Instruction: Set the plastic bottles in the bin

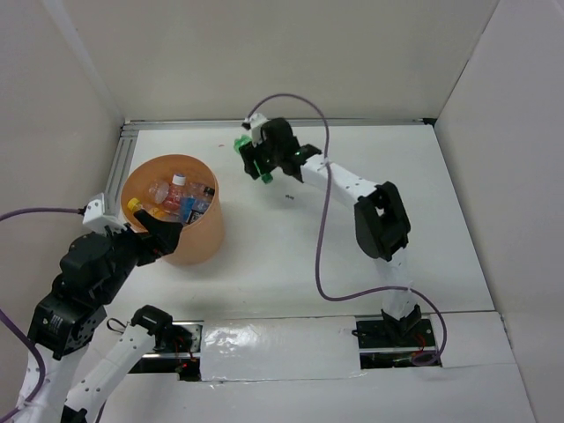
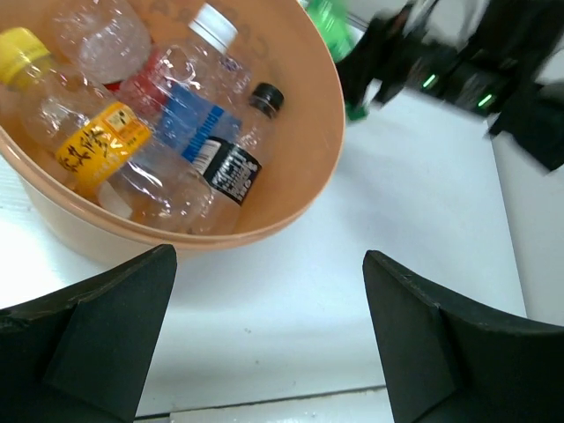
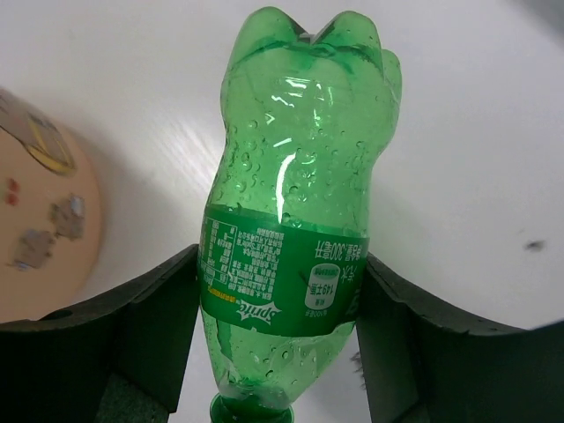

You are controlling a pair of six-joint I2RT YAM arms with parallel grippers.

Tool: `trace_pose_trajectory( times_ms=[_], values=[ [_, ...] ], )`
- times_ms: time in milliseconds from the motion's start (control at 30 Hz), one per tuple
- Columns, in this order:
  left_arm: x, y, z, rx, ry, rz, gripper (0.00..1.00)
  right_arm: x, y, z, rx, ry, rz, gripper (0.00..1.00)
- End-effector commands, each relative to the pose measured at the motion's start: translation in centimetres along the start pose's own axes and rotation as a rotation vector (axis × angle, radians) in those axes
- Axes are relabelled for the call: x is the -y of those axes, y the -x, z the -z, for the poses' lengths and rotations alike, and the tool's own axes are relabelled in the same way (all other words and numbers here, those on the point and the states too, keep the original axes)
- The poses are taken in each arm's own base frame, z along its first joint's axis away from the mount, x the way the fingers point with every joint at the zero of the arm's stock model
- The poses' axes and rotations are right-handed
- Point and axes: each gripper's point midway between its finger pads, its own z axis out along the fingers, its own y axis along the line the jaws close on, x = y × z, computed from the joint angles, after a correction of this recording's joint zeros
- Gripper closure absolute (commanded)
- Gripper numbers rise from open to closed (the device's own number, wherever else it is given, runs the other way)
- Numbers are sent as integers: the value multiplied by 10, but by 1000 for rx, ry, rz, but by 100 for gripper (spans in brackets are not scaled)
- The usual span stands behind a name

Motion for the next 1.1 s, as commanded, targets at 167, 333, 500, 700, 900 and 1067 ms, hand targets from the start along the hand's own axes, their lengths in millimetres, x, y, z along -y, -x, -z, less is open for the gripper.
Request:
trace_pose_trajectory(
  times_ms=[167, 333, 500, 700, 900, 1067],
  values=[
    [34, 4, 34, 21, -256, -101, 2, -20, 189, 136, 439, 292, 198, 100],
    [39, -25, 61, -69, -377, -153, 2, -77, 224, 156, 529, 503, 210, 99],
    [25, -41, 80, -100, -348, -168, 2, -145, 223, 158, 545, 701, 245, 96],
    [12, -51, 99, -61, -305, -122, 0, -203, 198, 150, 481, 842, 244, 87],
    [15, -59, 99, -81, -303, -143, 0, -225, 166, 120, 404, 865, 265, 64],
    [19, -62, 93, -107, -310, -150, 0, -231, 144, 110, 345, 855, 281, 15]
  ],
)
